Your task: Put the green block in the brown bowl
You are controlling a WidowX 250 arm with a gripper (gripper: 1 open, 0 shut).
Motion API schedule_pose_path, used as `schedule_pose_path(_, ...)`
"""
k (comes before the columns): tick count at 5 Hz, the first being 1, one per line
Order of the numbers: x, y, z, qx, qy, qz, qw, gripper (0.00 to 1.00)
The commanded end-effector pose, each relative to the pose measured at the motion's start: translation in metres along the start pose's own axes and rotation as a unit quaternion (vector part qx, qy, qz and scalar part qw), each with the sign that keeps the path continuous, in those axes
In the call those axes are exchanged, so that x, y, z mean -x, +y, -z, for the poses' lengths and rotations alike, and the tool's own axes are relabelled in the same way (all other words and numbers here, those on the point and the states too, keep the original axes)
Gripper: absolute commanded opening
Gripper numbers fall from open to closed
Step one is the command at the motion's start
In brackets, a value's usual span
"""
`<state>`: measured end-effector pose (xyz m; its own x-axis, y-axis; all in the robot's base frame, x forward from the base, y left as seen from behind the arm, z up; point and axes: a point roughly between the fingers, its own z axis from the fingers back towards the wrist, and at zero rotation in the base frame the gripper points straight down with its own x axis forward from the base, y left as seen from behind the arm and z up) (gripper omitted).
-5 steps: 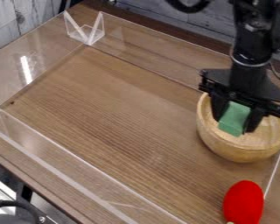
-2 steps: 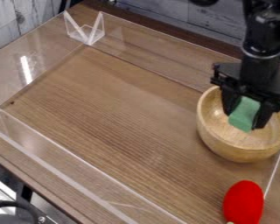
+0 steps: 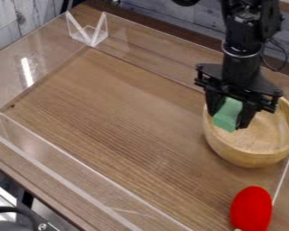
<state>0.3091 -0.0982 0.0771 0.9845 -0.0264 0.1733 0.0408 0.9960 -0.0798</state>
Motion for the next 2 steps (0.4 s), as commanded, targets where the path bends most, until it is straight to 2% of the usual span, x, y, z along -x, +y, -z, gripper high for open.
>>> schedule_pose_path(1, -0.009, -0.022, -0.027, 0.001, -0.045, -0.032, 0.9985, 0.0)
schedule_pose_path(2, -0.007, -0.038, -0.035, 0.001, -0.055, -0.06, 0.9967, 0.0)
